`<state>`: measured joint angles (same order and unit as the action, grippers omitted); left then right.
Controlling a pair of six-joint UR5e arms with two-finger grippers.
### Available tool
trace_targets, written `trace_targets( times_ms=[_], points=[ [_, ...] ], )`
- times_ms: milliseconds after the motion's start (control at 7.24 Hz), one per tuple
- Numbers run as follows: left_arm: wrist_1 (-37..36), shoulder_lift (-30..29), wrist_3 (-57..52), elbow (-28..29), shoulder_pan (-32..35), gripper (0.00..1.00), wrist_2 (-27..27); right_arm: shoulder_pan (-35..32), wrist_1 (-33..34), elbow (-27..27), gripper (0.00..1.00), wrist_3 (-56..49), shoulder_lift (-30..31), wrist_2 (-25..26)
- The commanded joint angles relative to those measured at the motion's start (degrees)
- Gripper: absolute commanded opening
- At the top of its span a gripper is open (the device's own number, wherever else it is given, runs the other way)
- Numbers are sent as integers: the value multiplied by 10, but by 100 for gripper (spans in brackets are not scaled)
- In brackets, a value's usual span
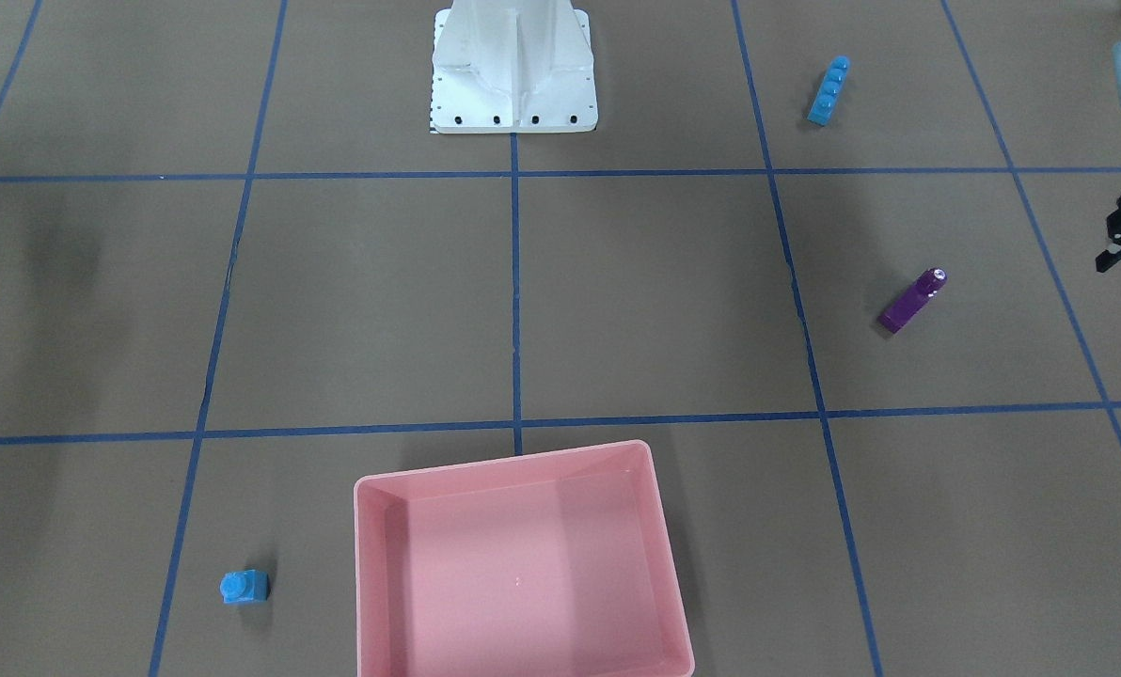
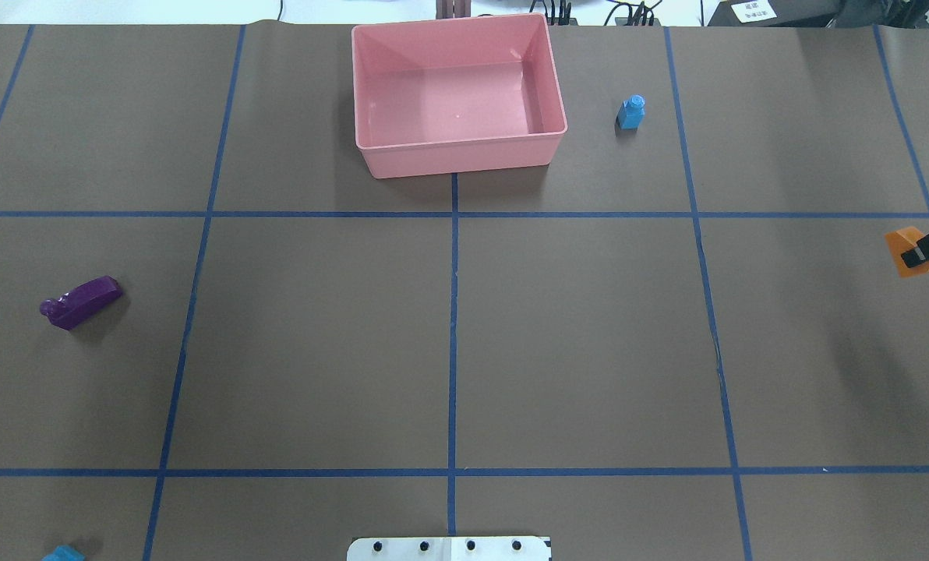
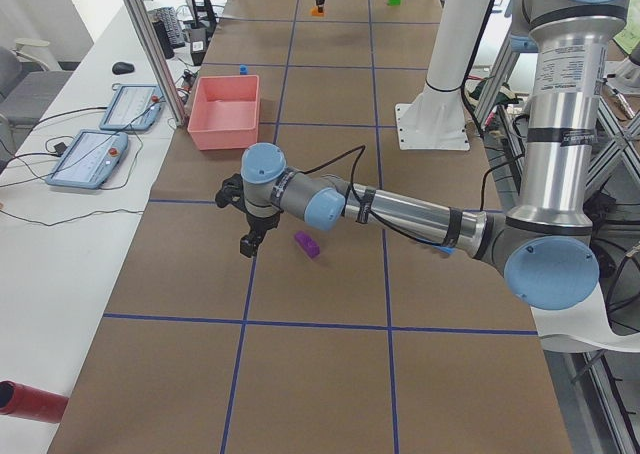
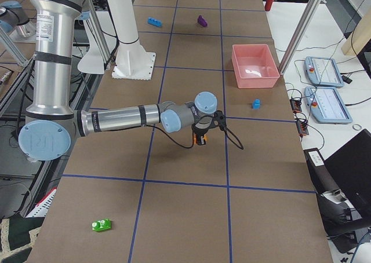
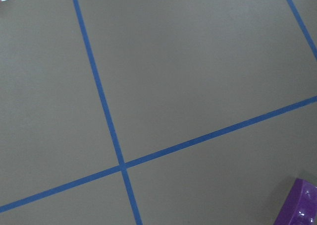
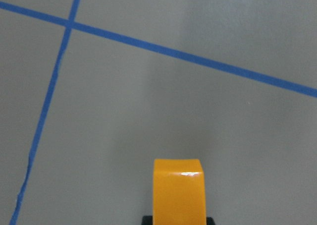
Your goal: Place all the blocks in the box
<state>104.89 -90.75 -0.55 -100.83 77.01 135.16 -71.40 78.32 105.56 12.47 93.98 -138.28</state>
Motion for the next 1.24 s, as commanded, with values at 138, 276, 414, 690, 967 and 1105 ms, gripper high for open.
trace_targets(
  times_ms=[138,276,414,690,967,1105],
  points=[
    [114,42,131,-3,-133,98,-43,-6,10,11,0,63,-90,0],
    [138,42,169,2,-184,98,-84,-4,10,4,0,106,-120,0],
    [143,41,178,6,-222,98,-119,8,10,2,0,156,-152,1],
    [145,32,188,23,-267,98,-148,31,10,-16,0,241,-210,2],
    [144,23,186,42,-273,98,-148,58,10,-49,0,279,-267,20],
    [143,20,184,48,-274,92,-148,71,10,-68,0,308,-298,24]
  ],
)
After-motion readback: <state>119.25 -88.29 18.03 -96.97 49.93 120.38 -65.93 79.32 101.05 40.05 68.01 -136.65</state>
